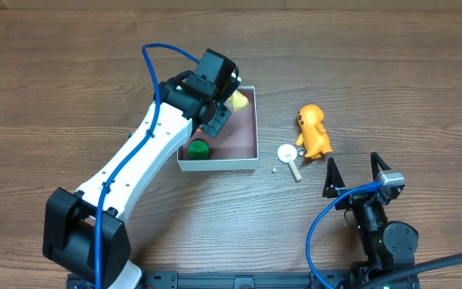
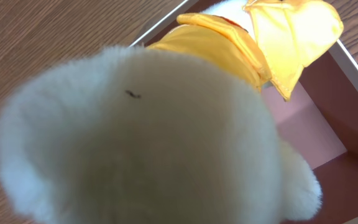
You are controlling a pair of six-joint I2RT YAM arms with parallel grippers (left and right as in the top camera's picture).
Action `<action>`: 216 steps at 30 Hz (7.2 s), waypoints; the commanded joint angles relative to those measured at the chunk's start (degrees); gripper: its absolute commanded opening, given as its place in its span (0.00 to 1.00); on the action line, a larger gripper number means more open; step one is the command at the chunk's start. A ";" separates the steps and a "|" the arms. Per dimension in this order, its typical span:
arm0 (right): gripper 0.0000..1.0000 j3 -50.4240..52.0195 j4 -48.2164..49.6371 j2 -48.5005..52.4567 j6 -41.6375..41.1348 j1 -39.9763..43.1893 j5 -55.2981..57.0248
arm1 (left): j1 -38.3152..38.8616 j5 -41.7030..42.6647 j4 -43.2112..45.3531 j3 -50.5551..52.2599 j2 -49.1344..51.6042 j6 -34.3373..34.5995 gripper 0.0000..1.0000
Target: Pack container
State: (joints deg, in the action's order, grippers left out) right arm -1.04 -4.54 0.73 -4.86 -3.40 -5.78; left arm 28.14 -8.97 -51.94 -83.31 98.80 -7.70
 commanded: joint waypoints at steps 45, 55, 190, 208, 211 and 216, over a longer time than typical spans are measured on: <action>1.00 0.59 0.37 -0.55 0.20 0.26 -0.33 | -0.04 -3.65 0.74 7.58 0.72 52.52 0.05; 1.00 0.59 0.37 -0.55 0.20 0.26 -0.33 | -0.04 -3.43 3.89 10.97 1.22 52.94 0.11; 1.00 0.59 0.37 -0.55 0.20 0.26 -0.33 | 0.00 -8.74 -20.02 -11.56 13.92 67.17 0.04; 1.00 0.59 0.37 -0.55 0.20 0.26 -0.33 | -1.51 -9.53 -21.03 -11.56 13.94 70.95 0.04; 1.00 0.59 0.37 -0.55 0.20 0.26 -0.33 | -2.47 -10.27 -21.88 -11.56 13.94 70.90 0.04; 1.00 0.59 0.37 -0.55 0.20 0.26 -0.33 | -4.70 -10.60 -21.81 -11.56 13.94 70.23 0.04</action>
State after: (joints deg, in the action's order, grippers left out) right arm -1.04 -4.51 0.73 -4.86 -3.40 -5.76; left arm 25.02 -17.82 -73.71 -94.65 112.68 61.82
